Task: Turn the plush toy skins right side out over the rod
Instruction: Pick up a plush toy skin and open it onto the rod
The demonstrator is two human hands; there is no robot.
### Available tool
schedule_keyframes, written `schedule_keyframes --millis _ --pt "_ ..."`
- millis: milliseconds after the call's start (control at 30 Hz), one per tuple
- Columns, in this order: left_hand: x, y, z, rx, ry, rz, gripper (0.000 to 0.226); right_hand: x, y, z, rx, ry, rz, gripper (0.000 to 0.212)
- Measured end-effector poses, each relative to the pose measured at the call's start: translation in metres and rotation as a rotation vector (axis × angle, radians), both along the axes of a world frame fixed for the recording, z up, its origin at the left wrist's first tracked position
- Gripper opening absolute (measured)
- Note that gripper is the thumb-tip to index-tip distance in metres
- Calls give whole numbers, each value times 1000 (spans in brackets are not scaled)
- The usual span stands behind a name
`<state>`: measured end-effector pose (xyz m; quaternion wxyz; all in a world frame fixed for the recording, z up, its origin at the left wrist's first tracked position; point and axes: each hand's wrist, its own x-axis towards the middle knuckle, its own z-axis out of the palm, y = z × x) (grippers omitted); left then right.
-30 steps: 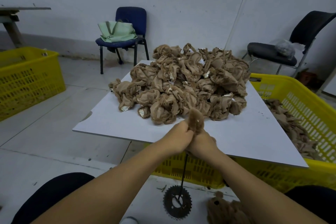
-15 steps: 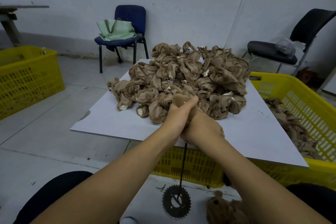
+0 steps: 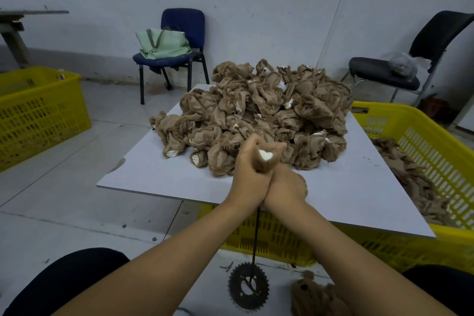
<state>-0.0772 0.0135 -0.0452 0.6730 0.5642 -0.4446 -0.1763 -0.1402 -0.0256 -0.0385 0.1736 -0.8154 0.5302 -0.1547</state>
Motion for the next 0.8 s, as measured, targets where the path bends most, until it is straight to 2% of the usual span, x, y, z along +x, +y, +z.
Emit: schedule_keyframes --millis 67,167,233,367,400,500,600,700,733,800 --pt "1 -2 0 61 -29 -8 5 2 -2 -6 28 19 26 33" --pt "-4 -1 -13 361 113 -55 18 2 2 -32 157 167 101 18" --pt "0 -2 -17 492 101 -67 18 0 4 -43 195 225 163 15" --pt "-3 -1 6 413 194 -94 46 -7 2 -31 103 40 218 18" --pt "-4 -1 15 364 257 -74 52 -8 3 -21 81 12 233 11" --pt "1 -1 39 154 412 -23 64 -10 6 13 -6 -135 205 10" --pt "17 3 48 19 623 -70 68 -15 7 36 -86 -353 204 30" --pt "28 7 37 85 901 -39 59 -12 4 36 -45 -332 334 37" --pt "31 7 31 149 938 28 51 -10 2 31 35 -329 406 38" --pt "38 6 18 288 895 167 38 -9 -2 21 226 -371 488 36"
